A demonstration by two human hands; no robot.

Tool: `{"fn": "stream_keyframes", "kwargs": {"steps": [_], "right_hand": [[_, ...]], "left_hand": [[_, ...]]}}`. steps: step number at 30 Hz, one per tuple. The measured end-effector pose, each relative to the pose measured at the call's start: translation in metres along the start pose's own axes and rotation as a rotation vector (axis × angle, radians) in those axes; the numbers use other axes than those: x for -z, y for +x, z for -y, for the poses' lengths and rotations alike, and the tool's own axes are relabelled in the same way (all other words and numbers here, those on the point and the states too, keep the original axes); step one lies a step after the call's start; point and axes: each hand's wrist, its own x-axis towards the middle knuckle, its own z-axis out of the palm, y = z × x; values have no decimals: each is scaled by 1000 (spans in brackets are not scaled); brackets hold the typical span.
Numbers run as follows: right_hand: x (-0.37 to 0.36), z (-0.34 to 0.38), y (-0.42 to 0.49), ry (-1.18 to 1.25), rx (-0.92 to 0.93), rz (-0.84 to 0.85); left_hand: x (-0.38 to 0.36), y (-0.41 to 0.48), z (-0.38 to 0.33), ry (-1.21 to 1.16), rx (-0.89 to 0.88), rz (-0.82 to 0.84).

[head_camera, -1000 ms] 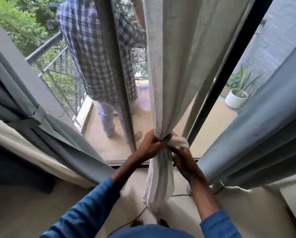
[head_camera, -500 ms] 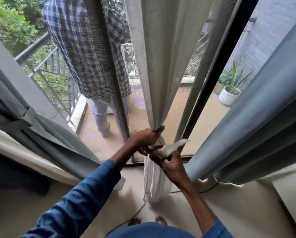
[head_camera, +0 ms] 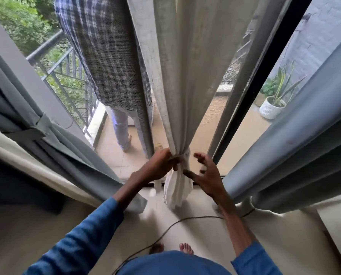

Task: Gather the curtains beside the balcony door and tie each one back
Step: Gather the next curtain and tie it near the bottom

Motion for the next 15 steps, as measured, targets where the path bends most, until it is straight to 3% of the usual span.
{"fn": "stream_keyframes", "kwargs": {"steps": [3,11,15], "right_hand": [[-9,18,14,-46,152,76],[-33,20,17,94,128,238],[-30,22,7,150,72,387]], "left_hand": [[2,-8,-2,-12,-39,-13],[35,-36,23,-58,-80,70],[62,-44,49,-28,-53,0]]}}
